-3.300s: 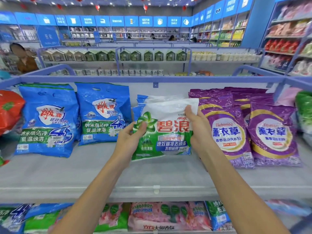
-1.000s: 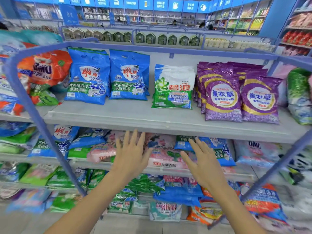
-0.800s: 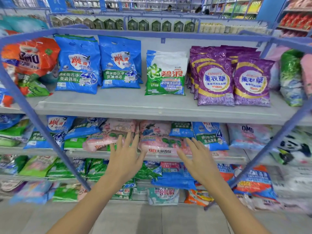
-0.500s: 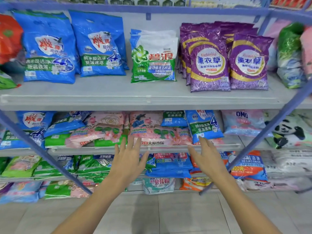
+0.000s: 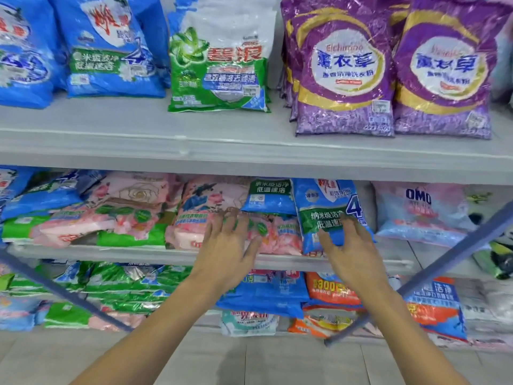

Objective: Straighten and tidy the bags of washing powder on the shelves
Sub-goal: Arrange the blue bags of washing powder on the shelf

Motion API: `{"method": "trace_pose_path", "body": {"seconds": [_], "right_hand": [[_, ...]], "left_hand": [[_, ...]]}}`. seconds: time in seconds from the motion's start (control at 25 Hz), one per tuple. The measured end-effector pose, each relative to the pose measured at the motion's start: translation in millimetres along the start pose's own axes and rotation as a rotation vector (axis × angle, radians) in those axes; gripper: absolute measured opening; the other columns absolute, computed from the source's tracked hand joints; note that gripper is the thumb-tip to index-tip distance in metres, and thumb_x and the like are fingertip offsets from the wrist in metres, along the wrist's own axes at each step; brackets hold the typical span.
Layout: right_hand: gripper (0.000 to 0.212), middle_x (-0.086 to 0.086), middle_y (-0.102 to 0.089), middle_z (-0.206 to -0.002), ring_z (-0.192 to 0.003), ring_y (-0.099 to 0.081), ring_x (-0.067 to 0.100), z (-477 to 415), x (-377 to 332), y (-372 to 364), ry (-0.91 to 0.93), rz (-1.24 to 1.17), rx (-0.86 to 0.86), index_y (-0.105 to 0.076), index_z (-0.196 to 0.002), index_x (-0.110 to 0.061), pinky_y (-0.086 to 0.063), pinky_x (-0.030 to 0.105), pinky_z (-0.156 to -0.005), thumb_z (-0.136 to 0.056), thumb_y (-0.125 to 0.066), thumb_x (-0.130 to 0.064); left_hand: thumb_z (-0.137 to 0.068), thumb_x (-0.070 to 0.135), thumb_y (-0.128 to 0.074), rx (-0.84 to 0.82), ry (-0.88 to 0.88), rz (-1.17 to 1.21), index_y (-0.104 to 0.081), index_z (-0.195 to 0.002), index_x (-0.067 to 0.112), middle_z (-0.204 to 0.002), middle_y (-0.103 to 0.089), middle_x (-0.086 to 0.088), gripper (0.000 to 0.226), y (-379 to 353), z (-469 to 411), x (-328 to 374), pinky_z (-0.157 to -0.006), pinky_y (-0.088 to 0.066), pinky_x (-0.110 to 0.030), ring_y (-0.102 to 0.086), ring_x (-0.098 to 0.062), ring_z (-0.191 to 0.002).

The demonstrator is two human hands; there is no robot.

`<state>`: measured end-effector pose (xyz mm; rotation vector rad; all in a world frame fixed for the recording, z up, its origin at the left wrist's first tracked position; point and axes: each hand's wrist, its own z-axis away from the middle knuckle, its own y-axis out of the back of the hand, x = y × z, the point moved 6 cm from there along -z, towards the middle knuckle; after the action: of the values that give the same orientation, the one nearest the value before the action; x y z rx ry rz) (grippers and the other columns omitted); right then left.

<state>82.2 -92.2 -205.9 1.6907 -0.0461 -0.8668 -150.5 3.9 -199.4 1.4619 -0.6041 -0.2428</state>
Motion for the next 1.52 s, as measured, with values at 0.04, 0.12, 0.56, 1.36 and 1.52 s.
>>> {"method": "trace_pose_path", "body": {"seconds": [0.04, 0.12, 0.56, 1.36, 1.52], "right_hand": [[0.075, 0.012, -0.028, -0.164, -0.151, -0.025, 0.029, -9.5, 10.7, -0.7, -0.011, -0.002, 0.006, -0.031, -0.157, -0.011, -0.027, 0.043, -0.120, -0.099, -0.052, -0.053], [0.080, 0.008, -0.016, -0.168, -0.154, -0.018, 0.028, -25.8, 35.6, -3.2, -0.065, -0.028, -0.027, -0.025, -0.160, -0.022, -0.025, 0.045, -0.121, -0.095, -0.052, -0.060], [0.061, -0.009, -0.074, -0.101, -0.080, -0.071, 0.009, -61.0, 86.5, -16.2, -0.169, -0.678, -0.075, -0.054, -0.108, -0.024, -0.052, 0.026, -0.061, -0.065, -0.092, -0.043], [0.022, 0.007, -0.079, -0.077, -0.056, -0.074, 0.017, -8.5, 68.8, 1.6, -0.416, -1.161, -0.325, -0.074, -0.092, -0.005, -0.053, 0.037, -0.063, -0.070, -0.078, -0.001], [0.032, 0.019, -0.078, -0.094, -0.071, -0.077, 0.034, 36.5, 62.2, -9.4, -0.503, -1.370, -0.460, -0.076, -0.102, -0.002, -0.062, 0.043, -0.054, -0.070, -0.071, 0.003]], "left_hand": [[-0.104, 0.058, -0.020, 0.014, 0.013, 0.037, -0.018, -0.161, 0.018, -0.169, -0.018, -0.009, 0.070, -5.7, -9.2, 3.6, -0.128, -0.008, -0.045, -0.007, -0.031, -0.157], [-0.105, 0.057, -0.025, 0.008, 0.064, 0.131, -0.008, -0.164, 0.020, -0.171, -0.010, -0.006, 0.072, -22.8, -28.1, 7.3, -0.129, -0.006, -0.041, 0.001, -0.027, -0.158], [-0.097, 0.070, -0.037, 0.090, 0.457, 0.503, -0.027, -0.157, 0.010, -0.163, -0.030, -0.016, 0.086, -62.4, -119.0, 12.9, -0.122, -0.018, -0.047, -0.019, -0.035, -0.152], [-0.085, -0.001, -0.065, -0.253, 0.573, 1.691, -0.066, -0.084, 0.007, -0.079, -0.075, -0.012, 0.008, -63.8, -107.5, 20.1, -0.065, -0.062, -0.040, -0.072, -0.028, -0.065], [-0.088, -0.007, -0.060, -0.080, 0.541, 1.833, -0.065, -0.101, 0.005, -0.098, -0.076, -0.015, 0.019, -48.3, -60.0, 2.2, -0.066, -0.065, -0.046, -0.075, -0.031, -0.077]]}}
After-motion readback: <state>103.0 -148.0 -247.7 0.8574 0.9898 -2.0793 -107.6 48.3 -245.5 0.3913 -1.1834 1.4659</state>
